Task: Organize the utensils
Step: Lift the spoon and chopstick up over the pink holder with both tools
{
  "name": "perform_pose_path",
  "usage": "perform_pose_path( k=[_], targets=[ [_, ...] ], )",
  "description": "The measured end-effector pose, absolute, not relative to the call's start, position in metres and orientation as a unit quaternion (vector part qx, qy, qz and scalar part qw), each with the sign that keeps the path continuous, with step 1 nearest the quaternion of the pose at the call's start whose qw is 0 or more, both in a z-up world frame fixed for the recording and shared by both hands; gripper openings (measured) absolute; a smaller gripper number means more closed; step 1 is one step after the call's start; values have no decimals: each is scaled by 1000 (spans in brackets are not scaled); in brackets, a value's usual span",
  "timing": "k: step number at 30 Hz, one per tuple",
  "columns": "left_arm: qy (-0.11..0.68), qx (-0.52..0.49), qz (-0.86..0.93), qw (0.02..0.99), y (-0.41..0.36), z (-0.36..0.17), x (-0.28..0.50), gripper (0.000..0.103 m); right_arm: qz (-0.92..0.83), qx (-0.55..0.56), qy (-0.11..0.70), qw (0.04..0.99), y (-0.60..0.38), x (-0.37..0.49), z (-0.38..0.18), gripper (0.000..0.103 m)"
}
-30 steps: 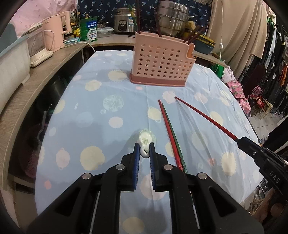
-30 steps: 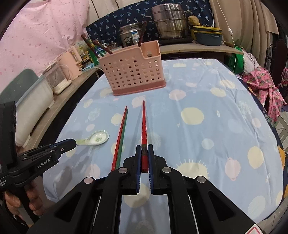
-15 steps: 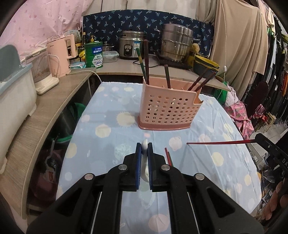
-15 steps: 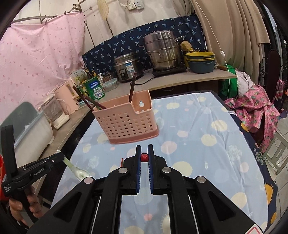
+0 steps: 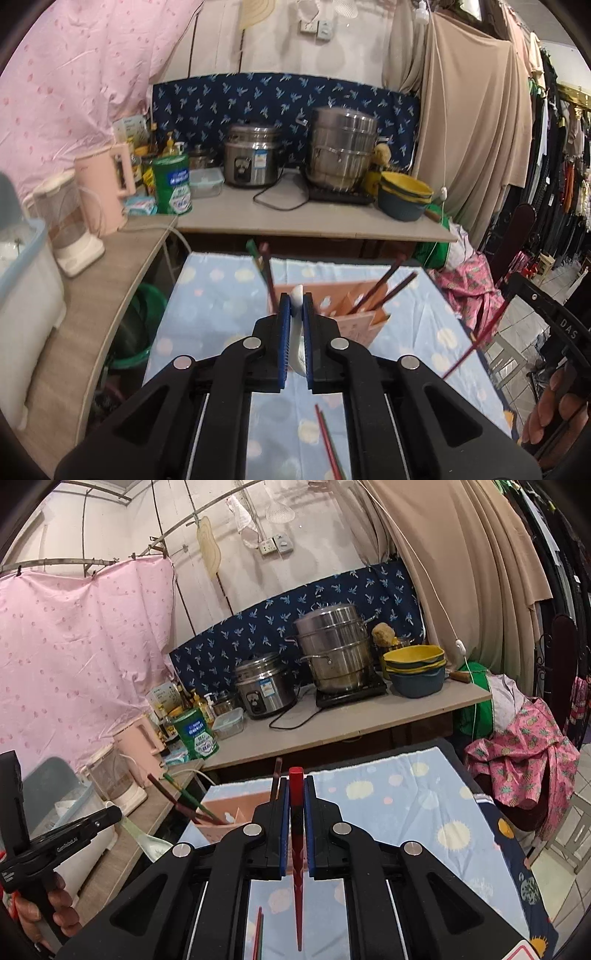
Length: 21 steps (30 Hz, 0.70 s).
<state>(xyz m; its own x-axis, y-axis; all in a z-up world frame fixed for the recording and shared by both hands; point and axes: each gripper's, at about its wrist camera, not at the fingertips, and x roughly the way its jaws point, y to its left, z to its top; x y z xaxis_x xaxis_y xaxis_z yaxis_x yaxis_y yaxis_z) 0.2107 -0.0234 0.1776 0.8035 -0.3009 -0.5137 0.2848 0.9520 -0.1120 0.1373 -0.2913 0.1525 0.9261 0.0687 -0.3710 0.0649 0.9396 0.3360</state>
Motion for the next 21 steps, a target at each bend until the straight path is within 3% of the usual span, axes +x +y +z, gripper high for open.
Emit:
perform_pose_path(
  k=[11, 21],
  targets=[
    [228, -10, -154, 961, -44, 229, 263, 6, -22, 170, 126, 977, -308, 190, 211, 7],
    [282, 5, -136, 950, -49, 183, 300, 6, -28, 163, 128, 978, -304, 241, 208, 7]
  ],
)
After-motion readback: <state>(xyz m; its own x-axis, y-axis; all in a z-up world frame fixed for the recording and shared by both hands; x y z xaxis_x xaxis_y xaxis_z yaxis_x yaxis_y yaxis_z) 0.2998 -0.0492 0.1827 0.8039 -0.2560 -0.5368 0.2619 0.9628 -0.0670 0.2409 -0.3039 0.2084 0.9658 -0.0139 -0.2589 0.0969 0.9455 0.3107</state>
